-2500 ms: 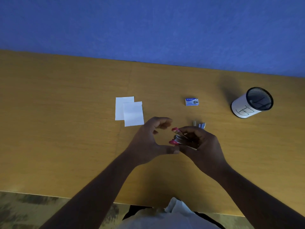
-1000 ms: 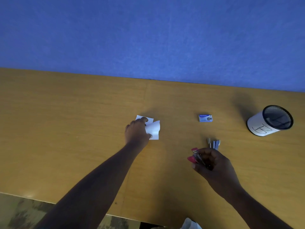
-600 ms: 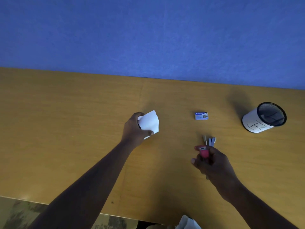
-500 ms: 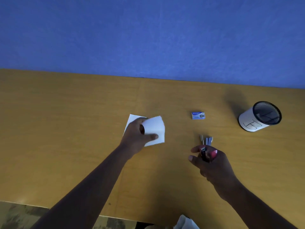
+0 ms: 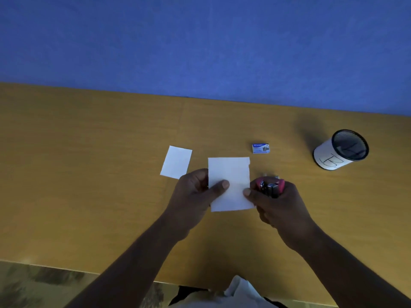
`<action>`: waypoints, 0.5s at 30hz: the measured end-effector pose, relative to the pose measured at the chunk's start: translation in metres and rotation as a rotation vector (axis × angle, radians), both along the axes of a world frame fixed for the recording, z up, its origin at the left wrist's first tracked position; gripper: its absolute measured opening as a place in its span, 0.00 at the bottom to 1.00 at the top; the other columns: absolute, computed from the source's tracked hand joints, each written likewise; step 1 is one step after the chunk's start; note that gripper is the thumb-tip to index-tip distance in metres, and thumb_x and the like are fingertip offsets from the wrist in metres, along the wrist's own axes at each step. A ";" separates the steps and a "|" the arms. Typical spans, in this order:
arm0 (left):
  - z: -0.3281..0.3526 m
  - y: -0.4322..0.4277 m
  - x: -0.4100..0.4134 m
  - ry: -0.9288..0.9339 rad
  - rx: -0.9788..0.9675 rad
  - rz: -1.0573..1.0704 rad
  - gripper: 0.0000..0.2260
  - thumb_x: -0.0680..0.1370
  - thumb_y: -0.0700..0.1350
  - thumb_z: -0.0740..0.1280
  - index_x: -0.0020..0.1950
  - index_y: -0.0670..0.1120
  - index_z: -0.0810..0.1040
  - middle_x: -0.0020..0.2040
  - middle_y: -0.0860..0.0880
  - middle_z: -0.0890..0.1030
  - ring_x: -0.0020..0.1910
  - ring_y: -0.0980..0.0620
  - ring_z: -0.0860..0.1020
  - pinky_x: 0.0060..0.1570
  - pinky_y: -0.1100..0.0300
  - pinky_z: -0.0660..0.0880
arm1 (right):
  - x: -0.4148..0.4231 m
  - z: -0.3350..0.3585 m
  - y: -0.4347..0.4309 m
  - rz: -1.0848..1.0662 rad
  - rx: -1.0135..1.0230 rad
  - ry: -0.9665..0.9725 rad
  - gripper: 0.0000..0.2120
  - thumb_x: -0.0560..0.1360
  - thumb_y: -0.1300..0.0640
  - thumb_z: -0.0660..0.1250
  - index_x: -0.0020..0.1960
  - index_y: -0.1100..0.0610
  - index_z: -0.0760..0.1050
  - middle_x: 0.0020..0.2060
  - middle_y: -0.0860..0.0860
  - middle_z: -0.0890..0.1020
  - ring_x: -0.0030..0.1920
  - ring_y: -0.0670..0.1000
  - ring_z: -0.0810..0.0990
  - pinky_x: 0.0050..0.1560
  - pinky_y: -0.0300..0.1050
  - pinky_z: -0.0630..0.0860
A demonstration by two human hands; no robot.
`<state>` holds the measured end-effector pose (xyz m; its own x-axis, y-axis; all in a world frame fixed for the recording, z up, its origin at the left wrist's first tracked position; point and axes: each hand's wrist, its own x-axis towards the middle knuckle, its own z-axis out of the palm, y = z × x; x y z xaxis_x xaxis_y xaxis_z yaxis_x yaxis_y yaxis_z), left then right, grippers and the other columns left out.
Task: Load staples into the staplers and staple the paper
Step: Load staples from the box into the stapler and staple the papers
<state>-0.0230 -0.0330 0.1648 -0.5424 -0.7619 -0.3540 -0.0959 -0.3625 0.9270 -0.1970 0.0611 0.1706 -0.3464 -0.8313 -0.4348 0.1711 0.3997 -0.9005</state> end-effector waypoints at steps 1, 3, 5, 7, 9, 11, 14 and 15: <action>0.002 0.002 0.000 0.017 -0.014 0.018 0.06 0.77 0.41 0.71 0.54 0.45 0.84 0.49 0.47 0.87 0.47 0.47 0.85 0.42 0.55 0.81 | 0.001 0.003 0.001 0.012 -0.021 -0.003 0.05 0.73 0.60 0.73 0.38 0.55 0.82 0.25 0.54 0.73 0.24 0.50 0.66 0.22 0.40 0.62; 0.007 0.005 -0.001 0.053 -0.053 0.015 0.04 0.78 0.42 0.70 0.51 0.48 0.84 0.44 0.51 0.86 0.40 0.51 0.83 0.32 0.59 0.77 | 0.002 0.008 0.001 0.004 -0.069 -0.003 0.03 0.73 0.60 0.73 0.41 0.55 0.83 0.24 0.50 0.74 0.22 0.46 0.67 0.22 0.37 0.63; 0.012 0.006 -0.003 0.080 -0.096 0.005 0.05 0.77 0.43 0.69 0.50 0.51 0.83 0.41 0.52 0.84 0.37 0.53 0.81 0.27 0.60 0.75 | 0.000 0.009 -0.001 -0.039 -0.086 -0.008 0.02 0.74 0.61 0.73 0.44 0.55 0.84 0.22 0.49 0.74 0.21 0.45 0.67 0.21 0.36 0.64; 0.016 0.006 -0.006 0.118 -0.134 0.025 0.07 0.77 0.43 0.69 0.53 0.52 0.82 0.43 0.52 0.84 0.38 0.52 0.82 0.27 0.61 0.75 | -0.002 0.009 -0.003 -0.063 -0.094 -0.044 0.04 0.74 0.63 0.72 0.44 0.56 0.83 0.21 0.50 0.72 0.20 0.47 0.65 0.22 0.37 0.62; 0.019 0.006 -0.008 0.170 -0.159 0.046 0.08 0.77 0.41 0.68 0.54 0.51 0.82 0.43 0.51 0.84 0.38 0.51 0.82 0.27 0.59 0.76 | -0.003 0.010 -0.003 -0.051 -0.109 -0.087 0.06 0.75 0.64 0.71 0.42 0.55 0.82 0.21 0.51 0.70 0.20 0.48 0.64 0.25 0.39 0.60; 0.021 0.006 -0.010 0.186 -0.214 0.037 0.11 0.78 0.38 0.65 0.50 0.52 0.83 0.43 0.52 0.83 0.37 0.51 0.81 0.27 0.58 0.76 | -0.004 0.013 -0.003 -0.018 -0.129 -0.126 0.06 0.76 0.64 0.69 0.43 0.56 0.82 0.22 0.52 0.69 0.20 0.47 0.65 0.25 0.40 0.60; 0.021 0.006 -0.010 0.170 -0.259 -0.025 0.19 0.74 0.34 0.58 0.44 0.53 0.84 0.45 0.53 0.82 0.40 0.52 0.79 0.30 0.59 0.77 | -0.004 0.015 -0.005 -0.026 -0.141 -0.234 0.08 0.75 0.62 0.67 0.51 0.61 0.82 0.27 0.55 0.69 0.23 0.47 0.65 0.25 0.40 0.60; 0.021 0.006 -0.009 0.170 -0.259 -0.048 0.19 0.73 0.34 0.57 0.43 0.53 0.84 0.45 0.52 0.81 0.40 0.52 0.79 0.31 0.59 0.77 | -0.005 0.016 -0.006 -0.044 -0.136 -0.275 0.10 0.74 0.60 0.66 0.52 0.62 0.82 0.28 0.55 0.70 0.23 0.46 0.66 0.24 0.40 0.60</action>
<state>-0.0323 -0.0274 0.1859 -0.6148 -0.7869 -0.0529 0.0568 -0.1111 0.9922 -0.2022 0.0555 0.1863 -0.2681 -0.8749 -0.4032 0.4303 0.2657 -0.8627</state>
